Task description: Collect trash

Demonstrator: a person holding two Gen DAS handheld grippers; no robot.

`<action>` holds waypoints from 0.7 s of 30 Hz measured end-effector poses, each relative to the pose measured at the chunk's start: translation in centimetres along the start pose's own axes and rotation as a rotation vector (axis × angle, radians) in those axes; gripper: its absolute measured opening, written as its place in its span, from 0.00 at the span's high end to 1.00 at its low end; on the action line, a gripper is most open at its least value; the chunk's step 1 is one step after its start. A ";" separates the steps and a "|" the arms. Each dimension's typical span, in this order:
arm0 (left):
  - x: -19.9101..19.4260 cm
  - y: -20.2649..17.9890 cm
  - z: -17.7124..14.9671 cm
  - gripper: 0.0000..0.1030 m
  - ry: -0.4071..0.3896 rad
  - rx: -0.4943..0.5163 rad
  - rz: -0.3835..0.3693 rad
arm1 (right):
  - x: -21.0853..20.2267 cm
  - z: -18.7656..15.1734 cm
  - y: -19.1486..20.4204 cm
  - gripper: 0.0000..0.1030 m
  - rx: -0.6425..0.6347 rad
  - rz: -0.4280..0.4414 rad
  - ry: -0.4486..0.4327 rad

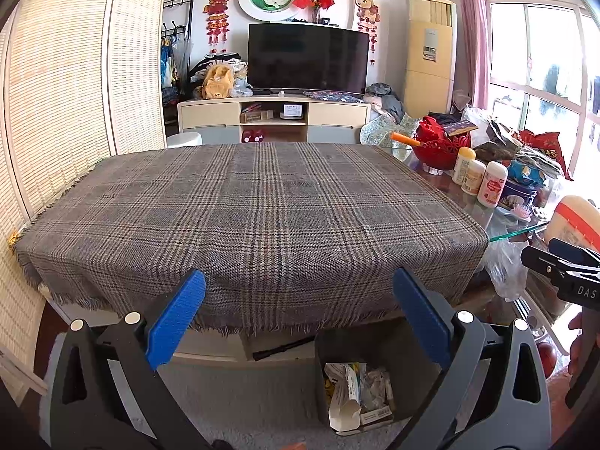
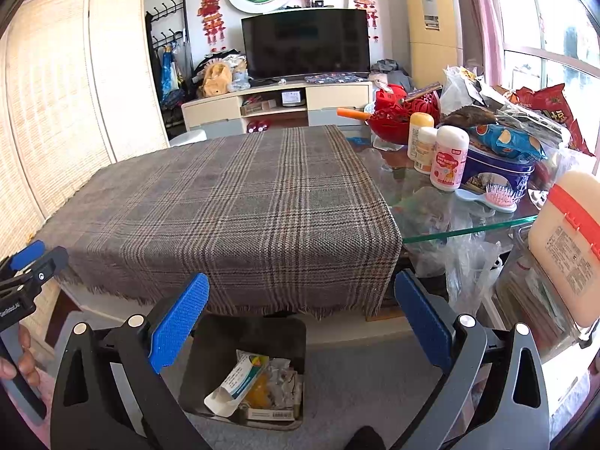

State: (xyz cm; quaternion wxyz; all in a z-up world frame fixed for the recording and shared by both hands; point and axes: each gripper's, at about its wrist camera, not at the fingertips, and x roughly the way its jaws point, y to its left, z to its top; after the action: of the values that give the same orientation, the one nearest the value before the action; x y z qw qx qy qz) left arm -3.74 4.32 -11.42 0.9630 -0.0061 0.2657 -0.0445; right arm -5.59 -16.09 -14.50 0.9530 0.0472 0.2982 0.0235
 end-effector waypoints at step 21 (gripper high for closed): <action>0.3 0.6 0.1 0.08 0.006 -0.014 -0.022 | 0.1 -0.2 -0.2 0.03 -0.002 -0.006 0.008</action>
State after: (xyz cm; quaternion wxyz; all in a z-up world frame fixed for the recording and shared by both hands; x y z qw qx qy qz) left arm -3.39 4.91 -11.51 0.9616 -0.0157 0.2689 -0.0531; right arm -5.64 -16.24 -14.70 0.9520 0.0451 0.3021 0.0211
